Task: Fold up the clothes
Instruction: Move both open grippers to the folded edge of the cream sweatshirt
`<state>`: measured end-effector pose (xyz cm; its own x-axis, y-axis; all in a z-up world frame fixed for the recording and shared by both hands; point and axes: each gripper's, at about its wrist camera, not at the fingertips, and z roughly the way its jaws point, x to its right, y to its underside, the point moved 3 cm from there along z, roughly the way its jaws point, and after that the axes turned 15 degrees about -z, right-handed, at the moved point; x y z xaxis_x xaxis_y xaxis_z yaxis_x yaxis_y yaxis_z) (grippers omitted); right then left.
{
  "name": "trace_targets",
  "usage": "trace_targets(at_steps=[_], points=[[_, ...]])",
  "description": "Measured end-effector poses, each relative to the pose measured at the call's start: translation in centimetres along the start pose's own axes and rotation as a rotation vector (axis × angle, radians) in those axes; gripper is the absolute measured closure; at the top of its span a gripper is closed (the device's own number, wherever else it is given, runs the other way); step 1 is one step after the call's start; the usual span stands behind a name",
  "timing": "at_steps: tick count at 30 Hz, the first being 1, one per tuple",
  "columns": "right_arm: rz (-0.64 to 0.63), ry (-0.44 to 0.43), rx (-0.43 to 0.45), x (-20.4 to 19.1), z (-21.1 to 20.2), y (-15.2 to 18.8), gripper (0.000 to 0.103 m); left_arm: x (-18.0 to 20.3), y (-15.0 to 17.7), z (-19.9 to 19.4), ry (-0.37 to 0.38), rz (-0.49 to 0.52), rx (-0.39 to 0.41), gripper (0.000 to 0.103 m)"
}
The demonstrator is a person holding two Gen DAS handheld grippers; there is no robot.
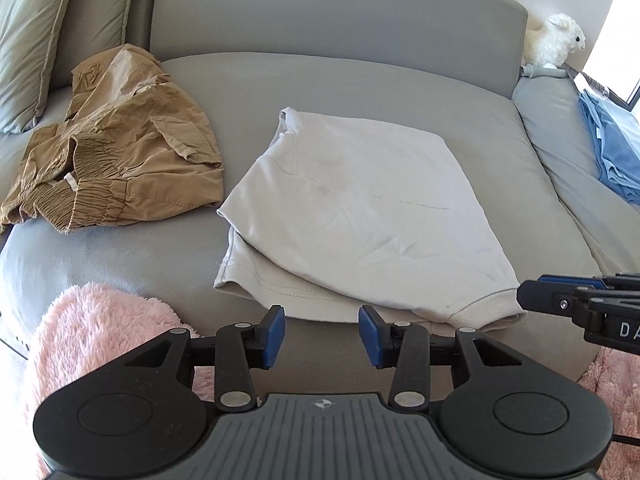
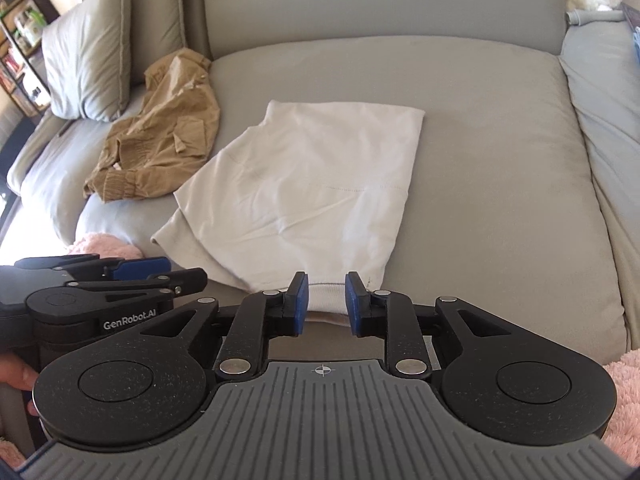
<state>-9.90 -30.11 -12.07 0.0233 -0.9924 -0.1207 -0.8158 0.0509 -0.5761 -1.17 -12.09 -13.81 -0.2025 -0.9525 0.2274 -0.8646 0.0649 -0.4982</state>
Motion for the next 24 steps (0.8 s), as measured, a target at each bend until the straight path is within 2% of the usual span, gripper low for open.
trace_targets(at_steps=[3,9,11,13,14,18,24], points=[[0.013,0.004,-0.005,0.4,0.2,0.1,0.075,-0.5,-1.2,0.1,-0.013,-0.038,0.026,0.064],[0.026,0.011,0.013,1.3,0.7,-0.8,0.071,0.5,-4.1,0.6,-0.071,0.028,0.105,0.062],[0.035,0.009,0.020,1.5,0.9,-1.2,0.069,0.6,-4.9,1.0,-0.065,0.017,0.104,0.061],[0.045,0.015,0.024,1.9,1.2,-1.6,0.057,0.6,-5.6,1.4,-0.054,0.003,0.099,0.060],[0.046,0.018,0.027,2.0,1.3,-1.7,0.055,0.6,-6.0,1.6,-0.050,-0.003,0.096,0.060],[0.048,0.030,0.044,2.6,1.9,-2.7,0.054,0.7,-7.1,2.6,-0.043,-0.008,0.083,0.056],[0.153,0.048,0.056,4.4,3.0,-3.8,0.052,0.3,-8.3,4.2,-0.031,-0.009,0.061,0.056]])
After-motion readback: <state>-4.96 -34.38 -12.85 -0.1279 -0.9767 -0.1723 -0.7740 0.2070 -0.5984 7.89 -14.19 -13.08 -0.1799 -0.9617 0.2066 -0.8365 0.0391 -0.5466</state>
